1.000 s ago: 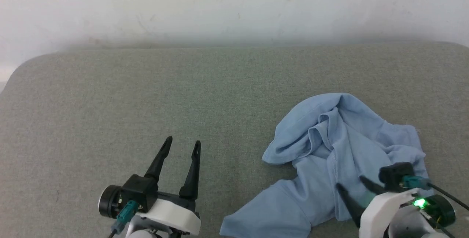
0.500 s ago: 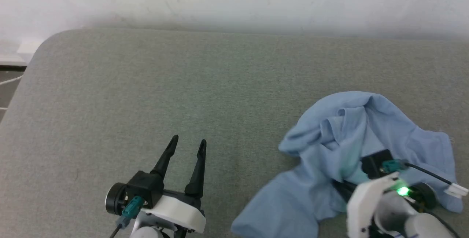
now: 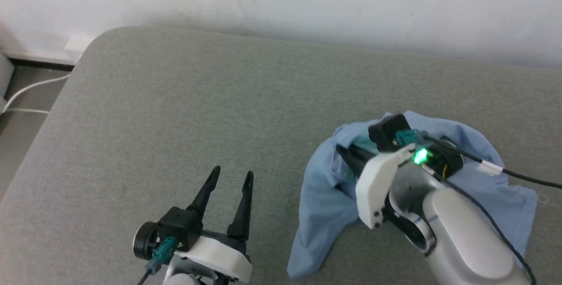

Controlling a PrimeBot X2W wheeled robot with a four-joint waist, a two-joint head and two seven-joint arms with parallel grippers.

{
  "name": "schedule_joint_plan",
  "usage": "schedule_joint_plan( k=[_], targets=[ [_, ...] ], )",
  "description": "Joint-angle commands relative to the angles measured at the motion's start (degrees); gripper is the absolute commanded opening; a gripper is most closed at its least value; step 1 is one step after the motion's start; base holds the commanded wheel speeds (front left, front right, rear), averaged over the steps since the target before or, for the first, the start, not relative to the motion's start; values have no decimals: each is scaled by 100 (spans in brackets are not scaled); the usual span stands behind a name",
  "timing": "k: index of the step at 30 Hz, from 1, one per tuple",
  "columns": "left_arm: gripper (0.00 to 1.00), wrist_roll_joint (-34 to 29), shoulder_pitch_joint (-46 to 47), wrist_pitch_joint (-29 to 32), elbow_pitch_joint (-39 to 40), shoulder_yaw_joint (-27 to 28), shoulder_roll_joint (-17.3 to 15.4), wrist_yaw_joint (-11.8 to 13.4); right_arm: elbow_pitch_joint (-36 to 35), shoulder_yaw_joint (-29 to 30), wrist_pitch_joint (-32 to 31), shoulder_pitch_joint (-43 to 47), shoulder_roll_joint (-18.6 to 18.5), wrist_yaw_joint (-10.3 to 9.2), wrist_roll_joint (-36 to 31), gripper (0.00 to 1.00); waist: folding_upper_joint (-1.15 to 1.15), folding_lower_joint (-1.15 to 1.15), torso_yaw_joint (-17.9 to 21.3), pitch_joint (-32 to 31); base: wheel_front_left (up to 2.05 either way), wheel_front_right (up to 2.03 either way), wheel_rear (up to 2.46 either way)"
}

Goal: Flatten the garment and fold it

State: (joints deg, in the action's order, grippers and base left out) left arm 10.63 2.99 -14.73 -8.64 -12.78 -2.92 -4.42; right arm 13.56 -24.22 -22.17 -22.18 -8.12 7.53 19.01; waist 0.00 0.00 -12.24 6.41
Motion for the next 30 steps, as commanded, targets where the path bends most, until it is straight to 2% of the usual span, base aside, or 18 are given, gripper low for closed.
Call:
schedule_joint_plan(
  k=[1, 5, 6, 7, 10, 13, 16, 20, 26, 30],
  targets=[
    [100, 18, 66, -27, 12, -15, 4, 31, 171, 42, 223, -210, 82, -4, -112, 0, 0, 0, -152, 52, 0, 0, 0],
    [100, 45, 73, -27, 28, -8, 4, 65, 1008, 148, 770, -562, 349, -4, -273, 0, 0, 0, -254, 104, 0, 0, 0],
    [100, 49, 75, -27, 27, -12, 4, 67, 1250, -2, 770, -600, 374, -4, -296, 26, 0, 0, -270, 107, 0, 0, 0],
    [100, 52, 77, -27, 23, -17, 4, 69, 1483, -160, 746, -622, 389, -4, -283, 100, 0, 0, -280, 108, 0, 0, 0],
    [100, 67, 84, -27, 8, -43, 4, 85, 1977, -596, 792, -669, 349, -4, -213, 100, 0, 0, -270, 89, 0, 0, 0],
    [100, 70, 74, -27, 22, -15, 4, 113, 2141, -706, 1024, -701, 315, -4, 82, 100, 0, 0, -141, 37, 0, 0, 0],
    [100, 32, 41, -27, 31, 36, 4, 99, 2022, -784, 1305, -751, 164, -4, 329, 100, 0, 0, 53, -39, 0, 0, 0],
    [100, -20, -11, -27, 75, 125, 4, 74, 1494, -680, 1792, -731, -184, -4, 620, 100, 0, 0, 347, -169, 0, 0, 0],
    [100, 2, -66, -27, 227, 232, 4, 48, 574, 179, 2645, -232, -837, -4, 421, 100, 0, 0, 723, -275, 0, 0, 0],
    [100, 38, -126, -27, 304, 264, 4, 75, 51, 1113, 3110, 509, -890, -4, 80, 100, 0, 0, 906, -279, 0, 0, 0]
  ],
)
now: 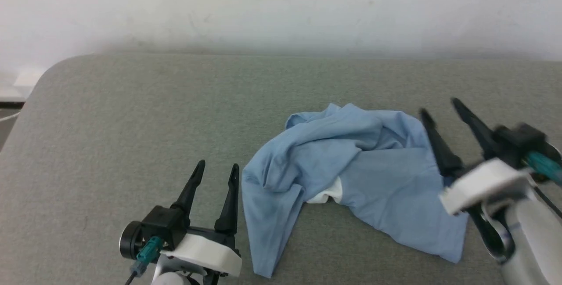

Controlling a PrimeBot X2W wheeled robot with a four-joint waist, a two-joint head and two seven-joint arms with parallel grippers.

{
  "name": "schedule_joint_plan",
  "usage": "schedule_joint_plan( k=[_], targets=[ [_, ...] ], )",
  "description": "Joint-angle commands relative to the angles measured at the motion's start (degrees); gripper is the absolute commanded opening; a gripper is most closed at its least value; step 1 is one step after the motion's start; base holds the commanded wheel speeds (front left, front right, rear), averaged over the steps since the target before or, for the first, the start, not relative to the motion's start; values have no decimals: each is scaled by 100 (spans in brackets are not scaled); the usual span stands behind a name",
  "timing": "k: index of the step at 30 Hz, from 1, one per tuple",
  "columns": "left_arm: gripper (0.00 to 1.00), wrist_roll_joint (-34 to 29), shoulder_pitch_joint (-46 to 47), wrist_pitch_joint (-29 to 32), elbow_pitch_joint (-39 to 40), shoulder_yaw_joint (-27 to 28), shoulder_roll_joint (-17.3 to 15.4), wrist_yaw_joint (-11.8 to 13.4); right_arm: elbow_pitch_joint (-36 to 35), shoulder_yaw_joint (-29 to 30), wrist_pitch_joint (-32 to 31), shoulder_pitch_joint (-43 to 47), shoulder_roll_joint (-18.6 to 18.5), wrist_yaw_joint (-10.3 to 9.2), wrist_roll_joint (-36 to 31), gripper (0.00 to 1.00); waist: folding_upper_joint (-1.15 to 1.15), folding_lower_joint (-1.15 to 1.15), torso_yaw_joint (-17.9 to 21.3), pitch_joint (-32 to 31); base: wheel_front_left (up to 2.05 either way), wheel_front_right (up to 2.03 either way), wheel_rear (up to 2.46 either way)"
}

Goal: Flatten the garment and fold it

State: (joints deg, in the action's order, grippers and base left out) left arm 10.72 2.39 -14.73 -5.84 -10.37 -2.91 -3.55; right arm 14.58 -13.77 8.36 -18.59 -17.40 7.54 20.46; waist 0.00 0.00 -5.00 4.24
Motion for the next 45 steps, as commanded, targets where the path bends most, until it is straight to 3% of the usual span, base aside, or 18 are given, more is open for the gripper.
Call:
schedule_joint_plan(
  k=[1, 9, 14, 15, 21, 25, 31, 32, 33, 39, 45],
  targets=[
    [100, 37, -80, -27, 29, 29, 3, -18, -170, 290, 139, 363, 82, -5, -156, 100, 0, 0, 218, -56, 0, 0, 0],
    [100, -70, -176, 129, -225, -239, -112, -209, -840, 1732, 334, 1712, 935, -5, -779, 100, 0, 0, 434, 24, 0, 0, 0],
    [100, -4, -67, 1952, -269, -811, -557, -345, -1129, 2114, 211, 1914, 1222, -5, -950, 100, 0, 0, 528, 185, 0, 0, 0],
    [100, -4, -67, 1952, -269, -811, -557, -345, -1129, 2114, 211, 1914, 1222, -5, -950, 100, 0, 0, 528, 185, 0, 0, 0],
    [100, 137, 0, 4133, 305, -1415, -1075, -382, -1159, 2408, 48, 1835, 1358, -5, -1047, 100, 0, 0, 615, 357, 0, 0, 0],
    [100, 203, 40, 4912, 539, -1650, -1289, -384, -1084, 2448, -5, 1781, 1407, -5, -1088, 100, 0, 0, 666, 482, 0, 0, 0],
    [100, -11, 161, 5169, 308, -1756, -1398, -265, -968, 2401, 16, 1713, 1438, -5, -1111, 100, 0, 0, 715, 618, 0, 0, 0],
    [34, 35, 161, 5154, 259, -1781, -1391, -277, -953, 2400, 22, 1705, 1441, -5, -1112, 100, 0, 0, 713, 620, 0, 0, 0],
    [0, 96, 160, 5114, 233, -1806, -1386, -292, -937, 2405, 30, 1702, 1443, -5, -1112, 100, 0, 0, 705, 611, 0, 0, 0],
    [0, 727, 167, 4226, 622, -1530, -1101, -313, -842, 2517, 31, 1727, 1449, -5, -1139, 100, 0, 0, 506, 454, 0, 0, 0],
    [0, 1510, -106, 3349, 1576, -640, -737, 61, -786, 2530, 1, 1821, 1451, -5, -1147, 100, 0, 0, 238, 176, 0, 0, 0]
  ],
)
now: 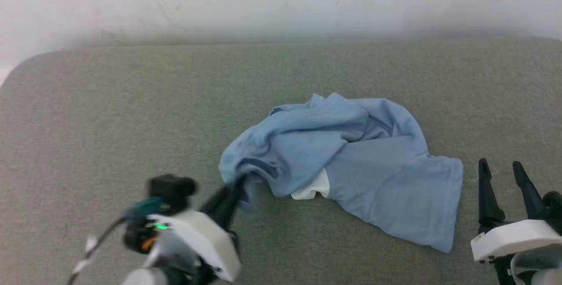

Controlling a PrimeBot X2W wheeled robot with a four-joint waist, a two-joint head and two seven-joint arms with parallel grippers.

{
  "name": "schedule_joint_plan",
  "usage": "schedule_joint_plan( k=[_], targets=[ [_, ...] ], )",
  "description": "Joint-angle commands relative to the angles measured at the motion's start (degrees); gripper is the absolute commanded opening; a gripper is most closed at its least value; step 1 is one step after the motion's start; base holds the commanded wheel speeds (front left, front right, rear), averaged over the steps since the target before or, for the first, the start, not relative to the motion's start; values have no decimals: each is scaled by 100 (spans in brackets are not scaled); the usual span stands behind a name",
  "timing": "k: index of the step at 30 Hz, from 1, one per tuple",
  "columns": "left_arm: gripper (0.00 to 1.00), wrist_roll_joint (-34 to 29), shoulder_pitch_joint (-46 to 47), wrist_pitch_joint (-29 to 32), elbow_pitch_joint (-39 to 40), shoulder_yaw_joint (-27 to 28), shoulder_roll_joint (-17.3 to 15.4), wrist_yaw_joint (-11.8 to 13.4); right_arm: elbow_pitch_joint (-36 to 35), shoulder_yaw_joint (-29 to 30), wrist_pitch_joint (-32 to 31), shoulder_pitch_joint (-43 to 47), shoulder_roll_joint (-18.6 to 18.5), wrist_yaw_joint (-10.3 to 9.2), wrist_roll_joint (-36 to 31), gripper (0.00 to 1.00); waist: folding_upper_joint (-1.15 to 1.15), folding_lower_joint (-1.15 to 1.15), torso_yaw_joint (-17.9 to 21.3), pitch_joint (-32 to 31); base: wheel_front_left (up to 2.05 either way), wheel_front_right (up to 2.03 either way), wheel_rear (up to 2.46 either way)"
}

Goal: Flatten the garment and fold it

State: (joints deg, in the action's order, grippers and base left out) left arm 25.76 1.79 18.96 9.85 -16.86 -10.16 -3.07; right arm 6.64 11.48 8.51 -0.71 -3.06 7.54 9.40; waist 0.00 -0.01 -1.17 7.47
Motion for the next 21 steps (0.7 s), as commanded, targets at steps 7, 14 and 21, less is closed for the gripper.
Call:
schedule_joint_plan(
  k=[7, 14, 21],
  targets=[
    [0, 518, -586, -290, 239, 1351, 0, 860, 18, -51, -74, 74, 17, -5, -27, 100, 0, 1, -295, -283, 0, 0, 0],
    [0, 160, -786, -303, -649, 1666, -278, 1296, 4, -144, -106, 20, 18, -5, -16, 100, 0, 1, -242, -102, 0, 0, 0],
    [100, -206, -447, -729, -976, 1570, -325, 1414, 85, -226, -123, 13, 18, -5, -13, 100, 0, 1, -183, -8, 0, 0, 0]
  ],
)
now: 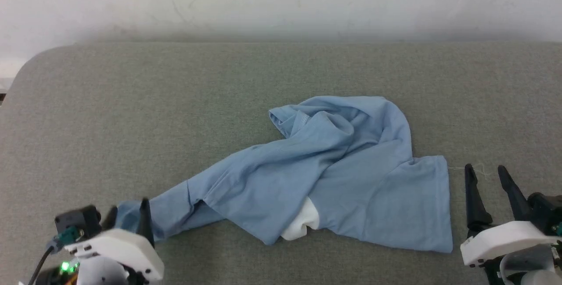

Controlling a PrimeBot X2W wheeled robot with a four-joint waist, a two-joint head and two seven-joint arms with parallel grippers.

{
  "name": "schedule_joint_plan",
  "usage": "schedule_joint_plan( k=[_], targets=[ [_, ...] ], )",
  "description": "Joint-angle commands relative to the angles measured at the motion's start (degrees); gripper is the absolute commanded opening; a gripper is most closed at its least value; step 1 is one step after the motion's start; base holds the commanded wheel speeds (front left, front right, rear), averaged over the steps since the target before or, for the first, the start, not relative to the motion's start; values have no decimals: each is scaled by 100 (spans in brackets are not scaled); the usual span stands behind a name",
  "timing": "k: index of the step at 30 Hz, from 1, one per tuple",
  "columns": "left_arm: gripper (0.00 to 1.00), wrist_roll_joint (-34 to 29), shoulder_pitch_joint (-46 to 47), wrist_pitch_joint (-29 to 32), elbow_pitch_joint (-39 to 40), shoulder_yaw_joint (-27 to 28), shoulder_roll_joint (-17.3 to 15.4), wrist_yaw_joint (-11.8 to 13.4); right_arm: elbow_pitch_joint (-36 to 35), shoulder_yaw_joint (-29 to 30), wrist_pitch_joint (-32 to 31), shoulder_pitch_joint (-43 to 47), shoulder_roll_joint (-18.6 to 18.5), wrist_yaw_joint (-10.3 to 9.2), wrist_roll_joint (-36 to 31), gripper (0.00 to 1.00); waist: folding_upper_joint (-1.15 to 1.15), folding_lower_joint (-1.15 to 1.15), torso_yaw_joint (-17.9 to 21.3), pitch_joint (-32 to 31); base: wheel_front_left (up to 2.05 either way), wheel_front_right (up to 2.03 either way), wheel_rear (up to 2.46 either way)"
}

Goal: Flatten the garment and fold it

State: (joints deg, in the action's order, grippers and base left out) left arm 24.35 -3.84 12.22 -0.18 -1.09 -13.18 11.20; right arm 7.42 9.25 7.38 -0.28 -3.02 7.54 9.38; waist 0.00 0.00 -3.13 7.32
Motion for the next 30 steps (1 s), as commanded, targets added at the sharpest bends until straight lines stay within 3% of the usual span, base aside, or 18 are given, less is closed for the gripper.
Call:
schedule_joint_plan(
  k=[1, 3, 5, 9, 12, 17, 20, 30],
  targets=[
    [100, -158, 173, -199, 55, -41, -64, -44, 19, -10, -9, -36, 13, -5, -12, 100, 0, 0, 25, 3, 0, 0, 0],
    [100, -352, 287, -487, 105, -81, -131, -47, 46, -25, -3, -51, 13, -5, -13, 100, 0, 0, 53, -13, 0, 0, 0],
    [100, -497, 415, -668, 200, -251, -210, -204, 77, -47, 1, -63, 13, -5, -8, 100, 0, 0, 85, -39, 0, 0, 0],
    [100, -456, 705, -360, 314, -963, -337, -993, 105, -66, 4, -72, 14, -5, 1, 100, 0, 0, 130, -66, 0, 0, 0],
    [100, -478, 1019, 198, 245, -1417, -424, -1370, 108, -107, -12, -101, 14, -5, -4, 100, 0, 0, 208, -25, 0, 0, 0],
    [100, -532, 1612, 1356, 34, -1914, -487, -1561, 92, -211, -10, -160, 14, -5, 15, 100, 0, 0, 390, 152, 0, 0, 0],
    [100, -484, 1983, 1734, -49, -2076, -514, -1660, 125, -257, 13, -191, 14, -5, 68, 100, 0, 0, 519, 303, 0, 0, 0],
    [100, -138, 2768, 1954, -681, -2182, -645, -1810, 428, -175, 207, -381, 14, -5, 167, 100, 0, 0, 859, 707, 0, 0, 0]
  ],
)
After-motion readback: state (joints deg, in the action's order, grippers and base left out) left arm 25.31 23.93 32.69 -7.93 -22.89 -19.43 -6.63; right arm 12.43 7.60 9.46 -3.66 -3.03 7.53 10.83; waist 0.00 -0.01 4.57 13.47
